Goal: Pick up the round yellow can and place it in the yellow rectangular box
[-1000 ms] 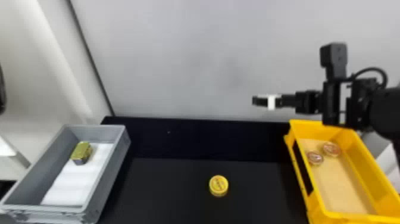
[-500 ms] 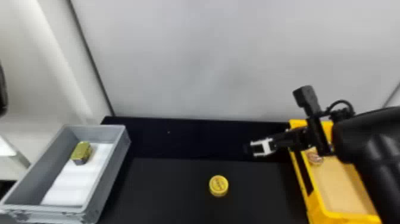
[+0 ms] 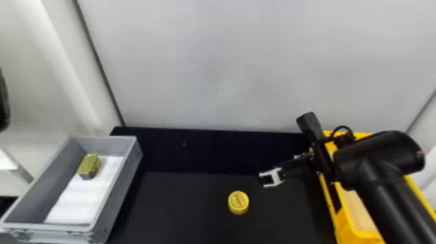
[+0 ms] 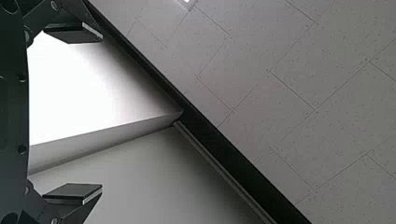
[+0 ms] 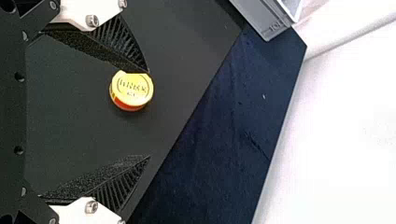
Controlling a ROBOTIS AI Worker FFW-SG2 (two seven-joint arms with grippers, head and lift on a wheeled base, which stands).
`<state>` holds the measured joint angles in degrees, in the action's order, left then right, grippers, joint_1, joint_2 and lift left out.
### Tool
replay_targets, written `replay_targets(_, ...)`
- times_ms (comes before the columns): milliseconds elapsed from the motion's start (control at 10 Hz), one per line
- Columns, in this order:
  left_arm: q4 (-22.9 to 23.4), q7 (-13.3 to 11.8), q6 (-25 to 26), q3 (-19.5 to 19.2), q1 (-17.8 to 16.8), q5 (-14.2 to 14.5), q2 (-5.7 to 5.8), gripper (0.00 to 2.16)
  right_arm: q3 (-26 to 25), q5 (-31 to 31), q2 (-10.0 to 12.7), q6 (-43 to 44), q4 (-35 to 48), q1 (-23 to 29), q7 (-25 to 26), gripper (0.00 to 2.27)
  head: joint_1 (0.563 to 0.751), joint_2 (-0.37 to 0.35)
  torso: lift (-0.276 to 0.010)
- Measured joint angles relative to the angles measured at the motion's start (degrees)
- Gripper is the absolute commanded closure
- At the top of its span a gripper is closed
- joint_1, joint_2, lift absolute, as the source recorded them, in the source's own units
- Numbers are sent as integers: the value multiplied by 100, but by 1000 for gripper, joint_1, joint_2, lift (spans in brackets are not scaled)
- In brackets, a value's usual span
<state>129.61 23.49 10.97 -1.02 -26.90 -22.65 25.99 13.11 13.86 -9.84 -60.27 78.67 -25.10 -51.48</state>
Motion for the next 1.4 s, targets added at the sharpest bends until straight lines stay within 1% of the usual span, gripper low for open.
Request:
replay_targets(400,-35,11,-45,21,-25,-1,-32,144,177,-58,153,432,-783,-99,-37,154,663,54,-10)
replay_targets(700,-93,17,-82,103,-94,-2,-83,144,399,339,248,947,-1399,-266,-178,154,663,54,-10)
replay_targets(900,-151,33,-123,174,-165,-2,-118,142,574,393,280,1376,-1875,-415,-193,154,663,54,-10)
replay_targets(1200,-252,55,-200,270,-256,-3,-204,144,767,426,328,2064,-2446,-581,-149,157,663,54,-10)
replay_targets(1400,-291,59,-225,325,-314,-3,-225,142,871,566,388,2415,-2593,-634,-12,157,663,54,-10)
